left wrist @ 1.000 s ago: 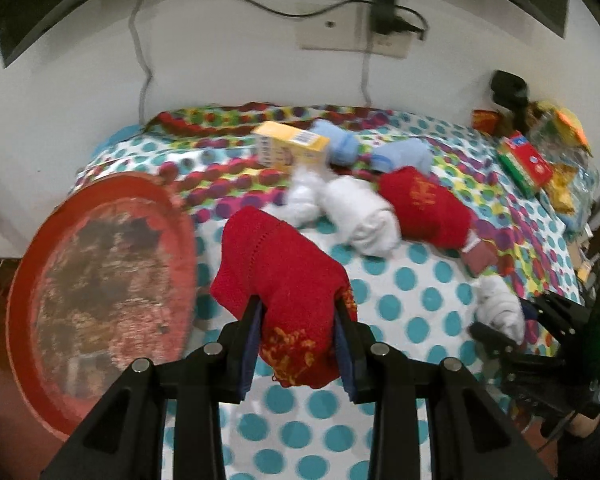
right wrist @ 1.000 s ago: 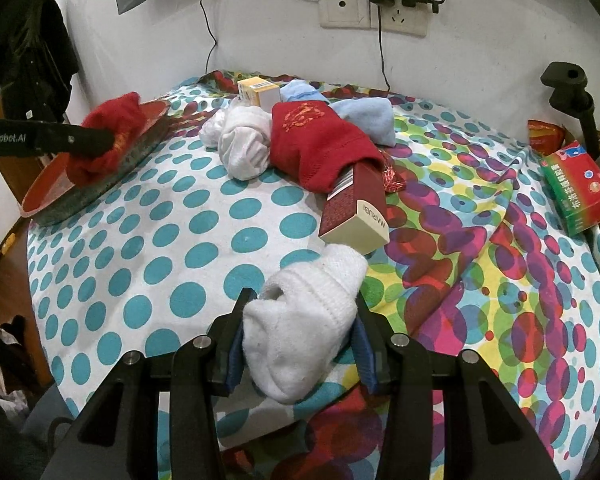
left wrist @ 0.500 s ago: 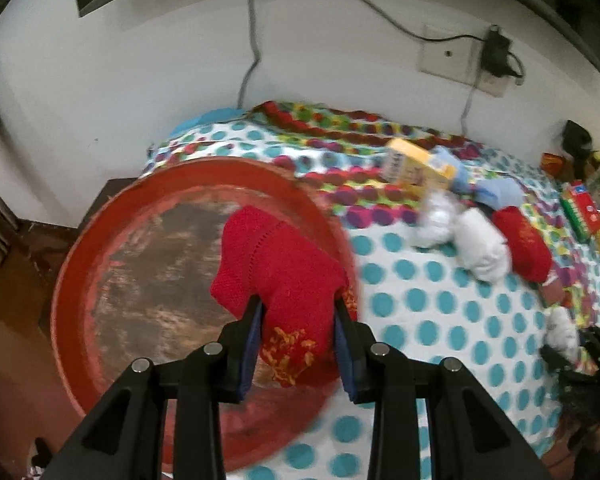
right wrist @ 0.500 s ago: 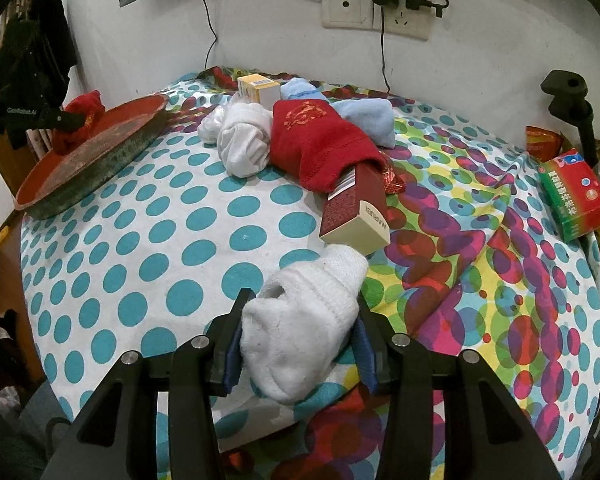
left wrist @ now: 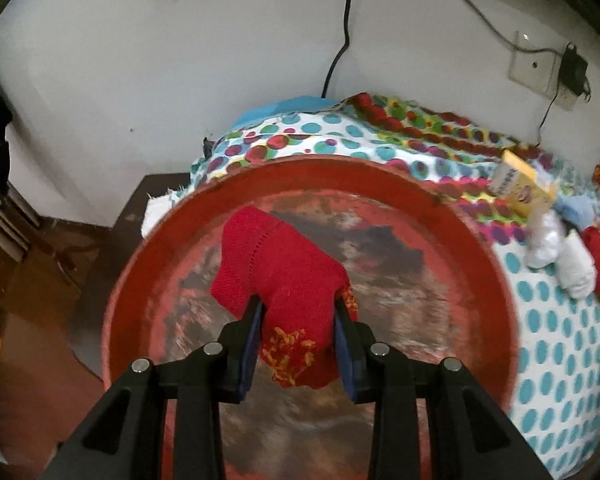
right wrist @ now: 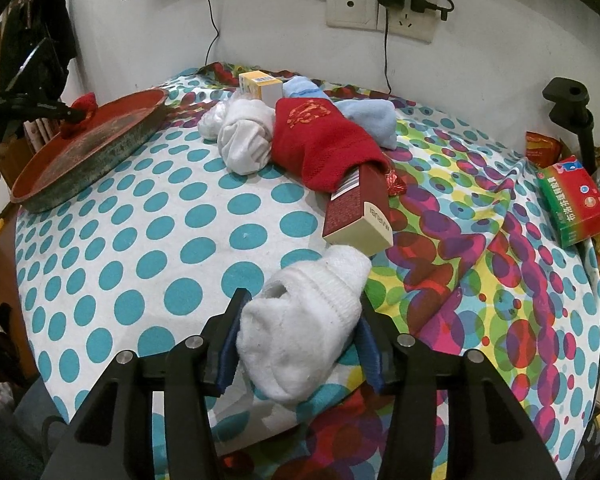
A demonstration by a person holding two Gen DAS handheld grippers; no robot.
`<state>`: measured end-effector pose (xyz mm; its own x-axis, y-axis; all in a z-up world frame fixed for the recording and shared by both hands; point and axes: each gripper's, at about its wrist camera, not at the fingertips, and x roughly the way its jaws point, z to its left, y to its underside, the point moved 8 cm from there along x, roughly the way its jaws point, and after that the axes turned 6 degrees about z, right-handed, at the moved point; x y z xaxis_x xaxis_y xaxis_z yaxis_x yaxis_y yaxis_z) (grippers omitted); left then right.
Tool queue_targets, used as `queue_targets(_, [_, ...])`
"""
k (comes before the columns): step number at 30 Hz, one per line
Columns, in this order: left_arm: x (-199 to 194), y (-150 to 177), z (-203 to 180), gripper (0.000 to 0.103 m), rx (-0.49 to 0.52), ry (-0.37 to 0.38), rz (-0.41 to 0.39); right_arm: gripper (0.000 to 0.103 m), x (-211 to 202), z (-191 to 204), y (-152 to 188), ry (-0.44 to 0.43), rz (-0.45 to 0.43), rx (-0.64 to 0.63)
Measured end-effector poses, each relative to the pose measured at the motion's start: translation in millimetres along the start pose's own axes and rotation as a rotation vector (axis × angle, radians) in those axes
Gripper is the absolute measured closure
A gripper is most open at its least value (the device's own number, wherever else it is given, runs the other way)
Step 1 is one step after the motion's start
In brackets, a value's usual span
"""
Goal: Organize objects
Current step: 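Carry the red sock with the left gripper onto the red tray and release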
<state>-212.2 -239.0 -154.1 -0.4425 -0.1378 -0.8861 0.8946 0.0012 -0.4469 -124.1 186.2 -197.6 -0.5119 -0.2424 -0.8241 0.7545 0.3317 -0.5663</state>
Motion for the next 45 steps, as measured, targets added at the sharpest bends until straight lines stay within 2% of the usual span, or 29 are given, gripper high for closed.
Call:
queue_targets(4, [18,-12,18,0.069,-0.008,-0.013,0.028,0.054,0,0,0,0.001,0.0,0.0])
queue_targets(8, [35,-21,32,0.068,-0.023,0.009,0.059,0.052,0,0,0,0.003,0.0,0.001])
queue_targets(20, [59,-21,50,0.066,-0.037,0.01,0.102,0.045,3,-1,-2,0.009,0.005,0.008])
queue_targets(22, [60,-20,52,0.066,-0.033,0.005,0.107,0.044,3,-2,-2,0.011,0.006,0.009])
queue_targets(29, [58,-18,61,0.054,-0.081,0.03,0.125,0.042,4,-1,-2,0.012,0.006,0.01])
queue_targets(34, [49,-17,63,0.054,-0.069,0.015,0.114,0.04,5,-3,-2,0.015,0.007,0.012])
queue_targets(45, [19,-5,57,0.054,-0.077,0.039,0.069,0.039,5,-3,-1,0.019,0.007,0.012])
